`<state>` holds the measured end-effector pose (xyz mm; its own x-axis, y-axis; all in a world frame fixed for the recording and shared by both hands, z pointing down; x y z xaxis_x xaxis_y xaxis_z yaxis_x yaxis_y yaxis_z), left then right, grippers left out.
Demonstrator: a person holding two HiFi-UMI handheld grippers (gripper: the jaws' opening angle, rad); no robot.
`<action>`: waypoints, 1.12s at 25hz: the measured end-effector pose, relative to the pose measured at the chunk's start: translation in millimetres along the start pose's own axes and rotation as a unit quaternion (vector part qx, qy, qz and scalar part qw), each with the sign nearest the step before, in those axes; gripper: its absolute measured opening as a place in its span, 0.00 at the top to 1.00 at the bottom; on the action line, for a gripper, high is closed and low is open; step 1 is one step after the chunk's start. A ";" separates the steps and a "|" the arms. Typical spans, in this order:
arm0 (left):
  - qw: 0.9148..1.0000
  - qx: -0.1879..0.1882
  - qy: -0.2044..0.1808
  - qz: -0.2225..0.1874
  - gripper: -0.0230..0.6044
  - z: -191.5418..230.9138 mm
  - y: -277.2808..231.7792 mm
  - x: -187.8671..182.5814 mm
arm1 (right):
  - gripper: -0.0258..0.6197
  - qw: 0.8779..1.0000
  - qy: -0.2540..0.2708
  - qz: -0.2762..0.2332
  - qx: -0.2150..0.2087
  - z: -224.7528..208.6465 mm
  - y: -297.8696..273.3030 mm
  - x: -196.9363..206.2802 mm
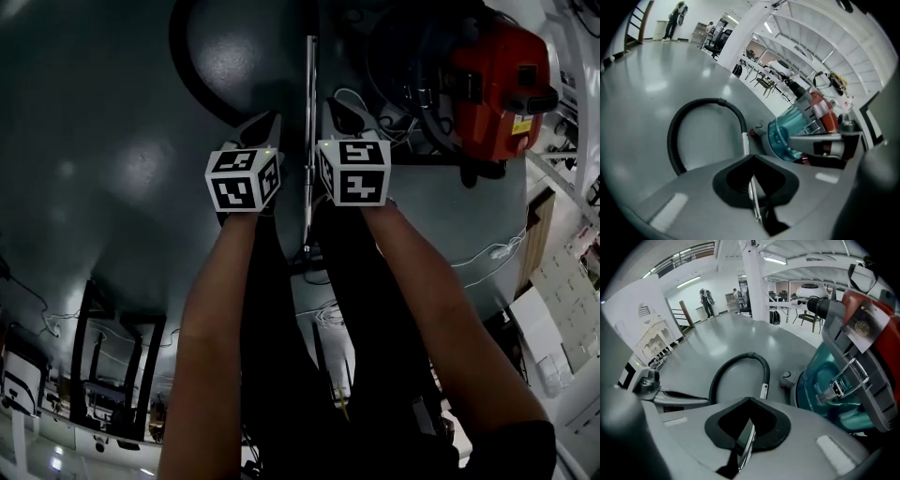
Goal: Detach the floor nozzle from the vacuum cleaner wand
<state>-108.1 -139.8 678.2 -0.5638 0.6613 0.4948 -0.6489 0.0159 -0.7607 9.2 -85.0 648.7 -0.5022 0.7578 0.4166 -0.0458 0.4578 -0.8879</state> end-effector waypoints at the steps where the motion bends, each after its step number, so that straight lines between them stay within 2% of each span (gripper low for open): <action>1: 1.000 -0.004 -0.005 0.001 0.95 2.2 -6.6 3.6 | 0.97 1.000 -0.001 0.000 0.003 -2.9 -5.2 1.1; 5: 1.000 -0.013 -0.017 0.004 0.95 9.5 -33.0 17.0 | 0.97 1.000 0.001 0.004 0.006 -11.6 -22.0 7.1; 13: 1.000 -0.024 -0.005 0.013 0.95 11.2 -86.8 31.5 | 0.97 1.000 0.011 0.013 0.009 -30.0 -55.1 21.4; 17: 1.000 -0.028 0.009 -0.009 0.95 12.9 -109.3 28.7 | 0.97 1.000 0.004 0.008 0.007 -35.0 -68.4 24.0; 24: 0.998 -0.012 0.042 -0.034 0.91 16.1 -142.0 21.4 | 0.97 1.000 0.012 0.006 -0.002 -45.9 -87.8 35.3; 28: 0.999 0.007 0.040 -0.032 0.89 22.2 -155.0 21.0 | 0.97 1.000 0.005 0.012 -0.002 -53.4 -93.6 45.1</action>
<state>-30.7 -145.1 815.8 -0.4794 0.7169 0.5061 -0.6890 0.0496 -0.7230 37.0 -68.8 761.0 -0.4941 0.7733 0.3973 -0.0298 0.4417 -0.8967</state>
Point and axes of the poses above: the fingertips, and each gripper's own axes: y backward along the fingers, z to its left, x out of its underside, the point moved 5 cm from there along y, backward along the fingers, and after that the axes turned 11 degrees about -y, right-handed, at the moved point
